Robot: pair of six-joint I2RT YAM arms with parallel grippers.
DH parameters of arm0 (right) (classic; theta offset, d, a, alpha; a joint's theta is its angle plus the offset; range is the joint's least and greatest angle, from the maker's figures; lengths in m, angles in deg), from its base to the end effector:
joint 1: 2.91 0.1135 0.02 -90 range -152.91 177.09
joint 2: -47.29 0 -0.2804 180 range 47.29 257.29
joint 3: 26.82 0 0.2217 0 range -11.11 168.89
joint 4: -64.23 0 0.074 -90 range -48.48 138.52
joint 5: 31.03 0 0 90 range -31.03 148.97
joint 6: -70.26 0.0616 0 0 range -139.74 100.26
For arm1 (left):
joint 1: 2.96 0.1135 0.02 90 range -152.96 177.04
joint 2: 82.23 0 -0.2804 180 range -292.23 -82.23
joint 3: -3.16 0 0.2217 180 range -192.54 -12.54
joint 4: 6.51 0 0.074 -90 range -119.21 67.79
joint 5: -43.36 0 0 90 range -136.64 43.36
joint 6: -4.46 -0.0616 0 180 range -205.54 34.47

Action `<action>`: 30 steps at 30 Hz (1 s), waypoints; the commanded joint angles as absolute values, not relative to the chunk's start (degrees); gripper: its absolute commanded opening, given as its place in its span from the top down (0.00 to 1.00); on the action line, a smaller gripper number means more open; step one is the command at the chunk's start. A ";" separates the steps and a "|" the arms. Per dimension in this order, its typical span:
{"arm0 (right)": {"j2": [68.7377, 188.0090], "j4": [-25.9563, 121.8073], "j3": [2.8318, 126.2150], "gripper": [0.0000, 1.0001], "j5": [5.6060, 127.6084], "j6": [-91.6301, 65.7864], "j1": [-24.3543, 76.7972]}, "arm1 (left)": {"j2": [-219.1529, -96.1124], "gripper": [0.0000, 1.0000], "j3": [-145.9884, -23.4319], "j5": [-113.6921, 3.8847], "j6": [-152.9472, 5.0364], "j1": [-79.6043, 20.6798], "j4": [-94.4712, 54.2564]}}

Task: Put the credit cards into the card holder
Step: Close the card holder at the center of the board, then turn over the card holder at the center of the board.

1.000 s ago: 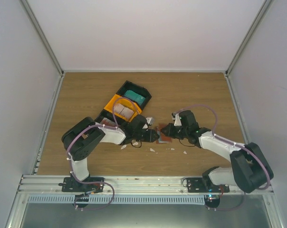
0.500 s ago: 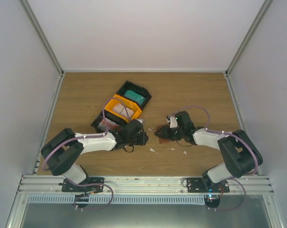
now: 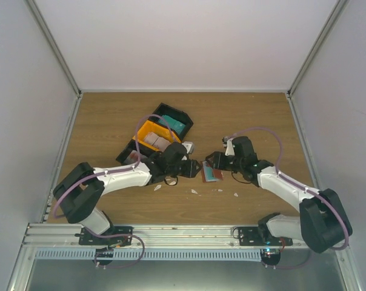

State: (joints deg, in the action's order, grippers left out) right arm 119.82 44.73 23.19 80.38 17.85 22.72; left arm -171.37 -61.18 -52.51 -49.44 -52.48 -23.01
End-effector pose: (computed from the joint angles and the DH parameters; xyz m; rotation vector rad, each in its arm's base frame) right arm 0.2050 0.1233 0.2081 0.0501 2.4507 0.9630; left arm 0.2021 -0.2465 0.2116 0.3429 2.4280 -0.8462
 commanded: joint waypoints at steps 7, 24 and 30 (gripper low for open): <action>115.41 38.59 19.39 0.54 69.73 18.87 19.84 | -175.56 0.52 -65.35 -56.75 -49.24 -52.71 -18.46; 127.45 40.31 18.22 0.73 79.28 13.79 19.78 | -177.77 0.51 -66.48 -55.21 -48.30 -52.71 -20.50; 128.75 39.83 18.24 0.73 78.05 15.35 19.78 | -183.27 0.51 -69.99 -58.70 -50.33 -52.71 -20.99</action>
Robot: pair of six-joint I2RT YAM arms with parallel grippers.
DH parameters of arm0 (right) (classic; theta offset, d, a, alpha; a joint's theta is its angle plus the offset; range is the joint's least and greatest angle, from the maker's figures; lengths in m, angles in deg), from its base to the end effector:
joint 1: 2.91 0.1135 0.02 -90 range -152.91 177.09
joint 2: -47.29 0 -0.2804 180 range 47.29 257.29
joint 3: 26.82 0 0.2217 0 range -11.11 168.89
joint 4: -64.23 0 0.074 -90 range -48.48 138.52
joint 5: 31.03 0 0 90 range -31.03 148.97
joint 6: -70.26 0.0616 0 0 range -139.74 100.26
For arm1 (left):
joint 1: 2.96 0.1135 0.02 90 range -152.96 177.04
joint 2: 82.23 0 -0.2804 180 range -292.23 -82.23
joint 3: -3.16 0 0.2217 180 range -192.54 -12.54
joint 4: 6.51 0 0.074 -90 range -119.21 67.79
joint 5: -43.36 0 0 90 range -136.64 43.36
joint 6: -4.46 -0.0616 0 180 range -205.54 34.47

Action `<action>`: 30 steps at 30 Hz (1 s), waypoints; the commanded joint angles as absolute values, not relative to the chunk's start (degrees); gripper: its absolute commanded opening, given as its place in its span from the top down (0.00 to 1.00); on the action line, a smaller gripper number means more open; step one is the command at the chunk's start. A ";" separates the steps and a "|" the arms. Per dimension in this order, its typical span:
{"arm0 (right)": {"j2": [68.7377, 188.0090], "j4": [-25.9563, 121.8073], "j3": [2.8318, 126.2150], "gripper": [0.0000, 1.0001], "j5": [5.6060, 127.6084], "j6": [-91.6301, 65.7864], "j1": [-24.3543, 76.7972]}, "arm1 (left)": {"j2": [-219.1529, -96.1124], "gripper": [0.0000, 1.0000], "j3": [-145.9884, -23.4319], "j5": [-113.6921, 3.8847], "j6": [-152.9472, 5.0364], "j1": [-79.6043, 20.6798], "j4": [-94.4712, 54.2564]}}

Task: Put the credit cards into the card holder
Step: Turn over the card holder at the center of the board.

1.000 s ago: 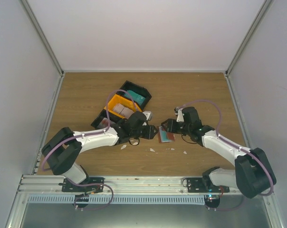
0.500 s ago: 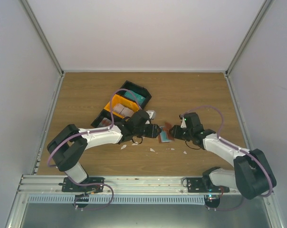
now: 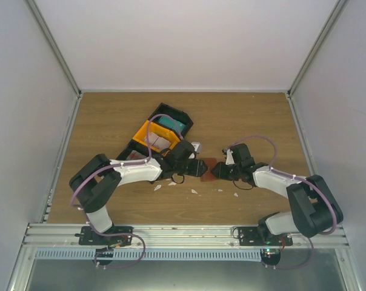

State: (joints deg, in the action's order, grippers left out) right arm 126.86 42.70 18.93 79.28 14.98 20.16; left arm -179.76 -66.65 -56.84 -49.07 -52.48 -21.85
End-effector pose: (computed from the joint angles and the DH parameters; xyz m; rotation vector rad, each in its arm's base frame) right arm 0.2017 0.1091 0.1575 0.1222 2.6635 0.8187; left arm 0.2198 -0.2743 0.1964 0.3815 2.4803 -0.9062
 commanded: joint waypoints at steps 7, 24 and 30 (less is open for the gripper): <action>125.75 40.26 18.40 0.72 77.70 16.37 19.80 | -187.72 0.54 -72.46 -55.19 -48.41 -52.80 -26.49; 118.44 39.70 19.01 0.60 71.76 18.17 19.47 | -193.27 0.63 -74.79 -49.90 -48.17 -52.88 -33.78; 121.09 39.25 18.57 0.48 72.98 17.61 18.48 | -193.83 0.64 -73.32 -49.72 -48.10 -52.88 -33.20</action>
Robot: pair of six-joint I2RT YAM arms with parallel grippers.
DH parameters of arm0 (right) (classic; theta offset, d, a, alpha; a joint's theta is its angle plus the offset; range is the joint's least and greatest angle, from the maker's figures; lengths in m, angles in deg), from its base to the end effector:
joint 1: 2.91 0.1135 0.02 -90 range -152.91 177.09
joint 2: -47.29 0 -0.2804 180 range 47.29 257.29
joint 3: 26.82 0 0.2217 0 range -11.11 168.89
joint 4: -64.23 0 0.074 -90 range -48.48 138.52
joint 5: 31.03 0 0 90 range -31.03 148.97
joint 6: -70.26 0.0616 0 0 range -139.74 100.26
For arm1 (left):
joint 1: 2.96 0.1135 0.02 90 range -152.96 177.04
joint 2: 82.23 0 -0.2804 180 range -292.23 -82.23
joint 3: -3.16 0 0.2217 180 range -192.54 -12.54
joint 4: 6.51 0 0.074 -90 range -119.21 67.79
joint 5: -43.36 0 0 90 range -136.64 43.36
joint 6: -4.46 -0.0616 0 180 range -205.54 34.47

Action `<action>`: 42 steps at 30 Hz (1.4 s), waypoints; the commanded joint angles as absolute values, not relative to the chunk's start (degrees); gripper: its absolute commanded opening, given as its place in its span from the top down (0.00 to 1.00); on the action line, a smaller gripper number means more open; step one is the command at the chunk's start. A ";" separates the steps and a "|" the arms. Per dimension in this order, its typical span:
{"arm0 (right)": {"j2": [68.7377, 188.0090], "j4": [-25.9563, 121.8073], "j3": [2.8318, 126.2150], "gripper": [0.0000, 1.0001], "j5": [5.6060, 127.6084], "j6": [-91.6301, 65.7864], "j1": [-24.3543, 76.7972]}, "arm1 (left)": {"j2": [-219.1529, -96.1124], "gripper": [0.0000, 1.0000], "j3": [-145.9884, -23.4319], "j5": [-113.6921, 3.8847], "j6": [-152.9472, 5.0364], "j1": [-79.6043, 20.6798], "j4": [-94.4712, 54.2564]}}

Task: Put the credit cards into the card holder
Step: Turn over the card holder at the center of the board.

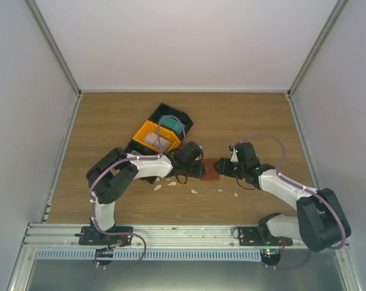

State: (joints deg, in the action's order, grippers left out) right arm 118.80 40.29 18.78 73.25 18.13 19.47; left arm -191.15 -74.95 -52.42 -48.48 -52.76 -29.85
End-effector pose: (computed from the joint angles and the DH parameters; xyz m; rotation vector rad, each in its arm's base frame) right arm 0.1946 0.0966 0.1804 0.2285 2.5484 0.7457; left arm 0.2409 -0.2947 0.1555 0.3396 2.6490 -0.6917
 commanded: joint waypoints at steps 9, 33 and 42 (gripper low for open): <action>126.16 48.06 15.59 0.49 84.15 17.40 18.46 | -194.09 0.67 -71.28 -50.02 -47.91 -52.88 -31.58; 122.96 50.28 17.17 1.00 80.45 15.12 18.45 | -182.83 0.50 -69.14 -47.92 -47.64 -52.80 -27.01; 116.01 15.98 33.62 0.99 53.62 10.16 19.17 | -167.86 0.36 -71.08 -35.81 -50.12 -51.32 -34.05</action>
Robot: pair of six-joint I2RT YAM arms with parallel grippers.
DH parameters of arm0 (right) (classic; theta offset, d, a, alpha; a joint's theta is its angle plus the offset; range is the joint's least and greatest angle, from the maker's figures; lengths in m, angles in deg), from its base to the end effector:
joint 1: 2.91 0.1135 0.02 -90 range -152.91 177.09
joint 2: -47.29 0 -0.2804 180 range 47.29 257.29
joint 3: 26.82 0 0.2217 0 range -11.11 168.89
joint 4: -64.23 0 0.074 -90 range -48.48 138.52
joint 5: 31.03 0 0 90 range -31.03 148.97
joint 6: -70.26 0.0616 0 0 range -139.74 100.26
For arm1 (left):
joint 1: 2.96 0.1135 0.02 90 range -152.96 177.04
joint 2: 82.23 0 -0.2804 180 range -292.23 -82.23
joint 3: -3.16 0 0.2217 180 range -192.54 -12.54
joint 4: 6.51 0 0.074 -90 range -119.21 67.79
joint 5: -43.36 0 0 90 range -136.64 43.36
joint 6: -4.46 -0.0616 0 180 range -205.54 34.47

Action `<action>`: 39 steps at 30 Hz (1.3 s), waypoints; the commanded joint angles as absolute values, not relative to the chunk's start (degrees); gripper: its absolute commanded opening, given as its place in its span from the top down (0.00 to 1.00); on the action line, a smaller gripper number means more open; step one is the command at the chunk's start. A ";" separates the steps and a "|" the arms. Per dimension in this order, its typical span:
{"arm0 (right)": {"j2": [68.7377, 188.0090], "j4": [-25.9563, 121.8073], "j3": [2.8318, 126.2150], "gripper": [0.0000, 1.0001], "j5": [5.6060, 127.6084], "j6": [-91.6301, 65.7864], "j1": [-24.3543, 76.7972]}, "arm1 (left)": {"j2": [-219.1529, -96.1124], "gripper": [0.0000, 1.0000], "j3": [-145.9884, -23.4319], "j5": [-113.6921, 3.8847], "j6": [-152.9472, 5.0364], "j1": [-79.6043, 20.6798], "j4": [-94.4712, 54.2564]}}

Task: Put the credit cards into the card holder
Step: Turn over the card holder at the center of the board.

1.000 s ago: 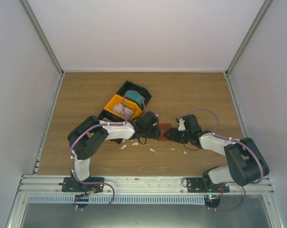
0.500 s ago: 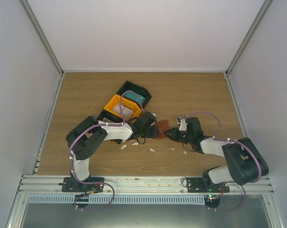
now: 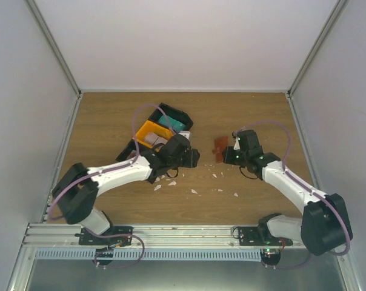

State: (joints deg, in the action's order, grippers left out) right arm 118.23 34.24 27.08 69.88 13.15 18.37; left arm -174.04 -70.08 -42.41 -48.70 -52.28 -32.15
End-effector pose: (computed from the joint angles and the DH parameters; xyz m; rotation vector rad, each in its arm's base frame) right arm 0.2120 0.0951 0.2152 0.1580 2.4749 0.6548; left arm 0.2225 -0.2519 0.2287 0.2269 2.4247 -0.6367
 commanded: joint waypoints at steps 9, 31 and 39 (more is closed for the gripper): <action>119.44 -0.92 43.85 0.99 32.92 14.76 22.77 | -158.25 0.34 -68.96 -36.71 -50.86 -47.72 -35.37; 151.76 -2.27 59.95 0.72 31.39 15.89 47.63 | -149.38 0.33 -66.94 -41.31 -51.57 -38.40 -37.14; 143.94 9.83 57.97 0.47 40.98 12.27 47.26 | -149.16 0.33 -65.48 -45.60 -51.71 -36.38 -36.51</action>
